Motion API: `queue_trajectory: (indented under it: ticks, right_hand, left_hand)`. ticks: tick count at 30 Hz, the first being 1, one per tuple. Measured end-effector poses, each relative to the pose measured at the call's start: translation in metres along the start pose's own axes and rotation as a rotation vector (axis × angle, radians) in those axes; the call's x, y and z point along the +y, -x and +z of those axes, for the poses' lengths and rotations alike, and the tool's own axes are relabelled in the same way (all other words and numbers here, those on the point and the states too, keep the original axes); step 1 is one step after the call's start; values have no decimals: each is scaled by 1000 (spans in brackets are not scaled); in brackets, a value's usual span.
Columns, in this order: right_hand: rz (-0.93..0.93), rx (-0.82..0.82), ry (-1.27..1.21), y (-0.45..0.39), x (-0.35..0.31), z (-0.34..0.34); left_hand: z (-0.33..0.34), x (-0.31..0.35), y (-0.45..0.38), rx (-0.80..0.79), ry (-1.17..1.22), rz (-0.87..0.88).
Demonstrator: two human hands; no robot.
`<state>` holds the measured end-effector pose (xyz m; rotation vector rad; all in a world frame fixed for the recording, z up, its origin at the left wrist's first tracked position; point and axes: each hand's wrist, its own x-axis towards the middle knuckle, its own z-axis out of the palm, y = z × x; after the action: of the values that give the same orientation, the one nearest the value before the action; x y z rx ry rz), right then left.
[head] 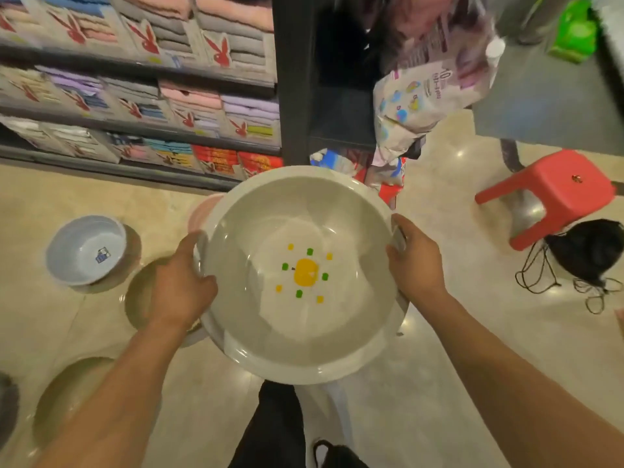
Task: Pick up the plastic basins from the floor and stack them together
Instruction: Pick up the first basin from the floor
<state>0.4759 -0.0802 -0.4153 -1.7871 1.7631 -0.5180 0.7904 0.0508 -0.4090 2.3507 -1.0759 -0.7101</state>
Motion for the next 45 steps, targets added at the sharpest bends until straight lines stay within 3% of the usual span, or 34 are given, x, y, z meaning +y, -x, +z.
queue_trajectory:
  ticks: [6, 11, 16, 21, 25, 29, 32, 41, 45]
  right_hand:
    - [171, 63, 26, -71, 79, 92]
    - [231, 109, 7, -117, 178, 197]
    - [197, 125, 28, -130, 278, 304]
    - [231, 22, 91, -131, 347, 370]
    - [220, -32, 129, -128, 382, 400]
    - [245, -94, 195, -127, 403, 419]
    - [266, -106, 210, -123, 415, 427]
    - [248, -121, 192, -115, 438, 449]
    - [304, -248, 234, -124, 434, 445]
  left_hand:
    - [107, -33, -98, -70, 4, 64]
    - [227, -97, -159, -100, -22, 134]
    - [347, -176, -190, -83, -43, 80]
    - [428, -236, -202, -141, -171, 20]
    - [467, -261, -202, -149, -172, 32]
    - [496, -271, -206, -210, -194, -89]
    - [512, -274, -202, -246, -221, -57]
    - [535, -293, -198, -156, -166, 2]
    - [527, -296, -201, -241, -134, -17]
